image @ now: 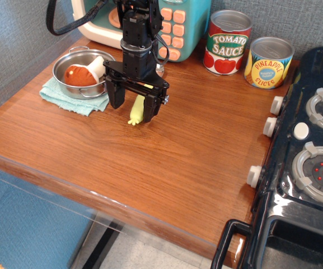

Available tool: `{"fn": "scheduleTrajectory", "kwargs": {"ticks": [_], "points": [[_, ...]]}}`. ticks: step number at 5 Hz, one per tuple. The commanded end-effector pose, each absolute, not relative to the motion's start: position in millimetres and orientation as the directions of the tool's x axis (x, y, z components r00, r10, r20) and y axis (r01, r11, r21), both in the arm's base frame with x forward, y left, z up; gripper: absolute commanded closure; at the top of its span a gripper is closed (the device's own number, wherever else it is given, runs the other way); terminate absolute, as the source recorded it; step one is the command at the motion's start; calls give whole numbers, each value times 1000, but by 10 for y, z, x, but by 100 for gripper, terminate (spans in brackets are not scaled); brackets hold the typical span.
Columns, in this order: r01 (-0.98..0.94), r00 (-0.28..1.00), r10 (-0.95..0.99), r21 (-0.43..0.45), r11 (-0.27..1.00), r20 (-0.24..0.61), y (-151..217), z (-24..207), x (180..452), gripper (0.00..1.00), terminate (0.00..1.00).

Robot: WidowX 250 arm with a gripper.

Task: Slide the yellow spoon closer to the silver pot.

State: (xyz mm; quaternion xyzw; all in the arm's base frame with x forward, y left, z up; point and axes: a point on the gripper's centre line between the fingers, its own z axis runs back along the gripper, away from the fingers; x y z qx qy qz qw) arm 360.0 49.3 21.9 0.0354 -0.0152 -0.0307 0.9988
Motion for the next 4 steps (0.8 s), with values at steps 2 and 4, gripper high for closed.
{"fn": "scheduleTrajectory", "kwargs": {"ticks": [2, 4], "points": [[88, 982, -102, 95, 992, 157, 368, 640, 3564, 0, 0], [88, 982, -102, 95, 992, 157, 368, 640, 3564, 0, 100]]}}
